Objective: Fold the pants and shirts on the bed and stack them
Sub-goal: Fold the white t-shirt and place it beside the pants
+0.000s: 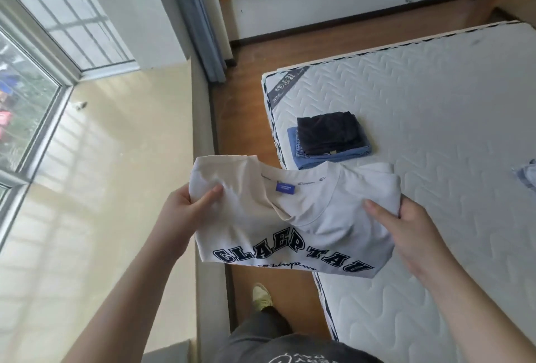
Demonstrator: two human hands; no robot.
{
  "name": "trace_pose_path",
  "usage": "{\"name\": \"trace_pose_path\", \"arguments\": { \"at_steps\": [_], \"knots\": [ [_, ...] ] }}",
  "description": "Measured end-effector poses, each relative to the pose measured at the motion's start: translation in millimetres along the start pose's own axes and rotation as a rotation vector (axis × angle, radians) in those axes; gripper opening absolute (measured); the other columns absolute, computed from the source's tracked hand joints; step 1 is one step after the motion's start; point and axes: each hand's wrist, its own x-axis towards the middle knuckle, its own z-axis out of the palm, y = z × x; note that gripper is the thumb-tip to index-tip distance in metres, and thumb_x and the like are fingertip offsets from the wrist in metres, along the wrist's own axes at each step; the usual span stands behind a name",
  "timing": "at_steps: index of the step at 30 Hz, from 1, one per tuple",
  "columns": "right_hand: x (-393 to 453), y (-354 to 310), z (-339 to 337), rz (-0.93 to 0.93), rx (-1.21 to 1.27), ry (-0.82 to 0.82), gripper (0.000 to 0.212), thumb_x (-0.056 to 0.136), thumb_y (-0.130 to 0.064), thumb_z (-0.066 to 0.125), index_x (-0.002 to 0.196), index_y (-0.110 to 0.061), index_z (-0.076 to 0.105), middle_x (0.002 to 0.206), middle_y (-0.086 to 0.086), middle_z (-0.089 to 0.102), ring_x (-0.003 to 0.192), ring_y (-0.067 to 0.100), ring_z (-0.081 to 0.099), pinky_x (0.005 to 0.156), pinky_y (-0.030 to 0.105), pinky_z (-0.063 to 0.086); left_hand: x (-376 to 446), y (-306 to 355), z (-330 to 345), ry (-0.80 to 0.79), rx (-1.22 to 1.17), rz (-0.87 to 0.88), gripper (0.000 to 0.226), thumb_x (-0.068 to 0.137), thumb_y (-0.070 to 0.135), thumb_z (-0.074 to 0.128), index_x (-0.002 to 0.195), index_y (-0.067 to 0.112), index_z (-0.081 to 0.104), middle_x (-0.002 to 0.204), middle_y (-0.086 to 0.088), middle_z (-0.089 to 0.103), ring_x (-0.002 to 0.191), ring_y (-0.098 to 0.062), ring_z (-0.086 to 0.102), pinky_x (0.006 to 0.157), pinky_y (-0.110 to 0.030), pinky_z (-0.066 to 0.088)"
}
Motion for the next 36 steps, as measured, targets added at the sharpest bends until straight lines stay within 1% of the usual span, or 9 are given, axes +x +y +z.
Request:
{"name": "trace_pose_path", "arguments": {
  "at_steps": [4,7,12,22,25,27,31,33,36],
  "knots": [
    [47.3,-19.8,39.0,-0.021,-0.067,-0.042,0.013,0.088,-0.034,0.071,0.101,-0.037,0.072,0.098,-0.009,0.076,0.092,0.010,0.072,0.079,0.037,0.054,43.5,-5.7,-26.3,0.103,-0.009,0.013,0.040,0.077,0.048,0.072,0.097,0.013,0.074,0.093,-0.004,0.077,0.085,-0.020,0.074,0.064,-0.025,0.056],
    [83.3,-28.8,75.4,-0.007,-0.089,-0.062,0.014,0.087,-0.033,0.073,0.101,-0.034,0.073,0.099,-0.008,0.076,0.094,0.012,0.072,0.084,0.039,0.055,79.6,-19.3,-38.9,0.131,-0.062,-0.012,0.036,0.075,0.051,0.075,0.091,0.019,0.075,0.092,-0.005,0.077,0.084,-0.021,0.075,0.061,-0.024,0.056],
    [132.7,-35.2,130.5,0.025,-0.129,-0.030,0.016,0.085,-0.032,0.074,0.099,-0.023,0.072,0.095,-0.010,0.076,0.093,0.013,0.072,0.084,0.038,0.055,141.4,-20.4,-46.7,0.071,-0.096,-0.046,0.037,0.071,0.059,0.076,0.091,0.028,0.075,0.093,-0.003,0.077,0.087,-0.020,0.075,0.066,-0.028,0.056],
    [220.2,-68.4,163.9,0.015,-0.108,0.030,0.013,0.086,-0.029,0.073,0.098,-0.026,0.071,0.095,-0.012,0.076,0.091,0.006,0.071,0.082,0.036,0.055,243.7,21.7,-56.8,0.004,0.018,-0.030,0.019,0.085,0.046,0.069,0.091,0.029,0.073,0.092,0.001,0.077,0.088,-0.017,0.074,0.074,-0.034,0.060],
    [258.1,-70.7,167.8,0.014,-0.117,0.000,0.012,0.085,-0.031,0.073,0.094,-0.039,0.072,0.094,-0.016,0.075,0.087,0.002,0.071,0.074,0.030,0.053,271.5,27.4,-72.1,-0.009,0.063,-0.063,0.024,0.087,0.044,0.068,0.095,0.022,0.072,0.093,-0.001,0.077,0.087,-0.018,0.074,0.071,-0.033,0.059],
    [286.5,-68.5,175.5,0.020,-0.116,-0.021,0.017,0.085,-0.032,0.074,0.094,-0.046,0.070,0.094,-0.016,0.075,0.086,0.001,0.071,0.074,0.031,0.053,294.7,30.9,-82.6,0.016,0.070,-0.096,0.031,0.083,0.045,0.068,0.098,0.018,0.072,0.094,-0.002,0.077,0.089,-0.021,0.074,0.076,-0.039,0.060],
    [350.5,-66.9,207.6,0.046,-0.166,-0.080,0.014,0.086,-0.032,0.074,0.096,-0.041,0.069,0.091,-0.015,0.075,0.086,0.005,0.071,0.074,0.033,0.053,342.1,40.1,-87.1,0.064,0.107,-0.132,0.024,0.087,0.040,0.067,0.098,0.019,0.072,0.093,-0.002,0.077,0.090,-0.022,0.073,0.083,-0.048,0.058],
    [380.3,-72.1,230.8,0.045,-0.222,-0.131,0.010,0.085,-0.031,0.074,0.093,-0.034,0.069,0.088,-0.017,0.074,0.083,0.004,0.069,0.070,0.031,0.051,360.4,44.7,-85.8,0.082,0.131,-0.143,0.023,0.085,0.042,0.064,0.097,0.024,0.072,0.092,0.000,0.077,0.090,-0.019,0.073,0.083,-0.047,0.058],
    [425.9,-89.1,264.9,0.036,-0.267,-0.232,0.010,0.086,-0.030,0.073,0.092,-0.037,0.068,0.089,-0.022,0.072,0.082,-0.004,0.066,0.070,0.030,0.049,388.0,50.6,-92.3,0.142,0.106,-0.140,0.018,0.084,0.045,0.063,0.092,0.032,0.072,0.091,0.002,0.076,0.088,-0.016,0.072,0.080,-0.042,0.057]
  ]
}}
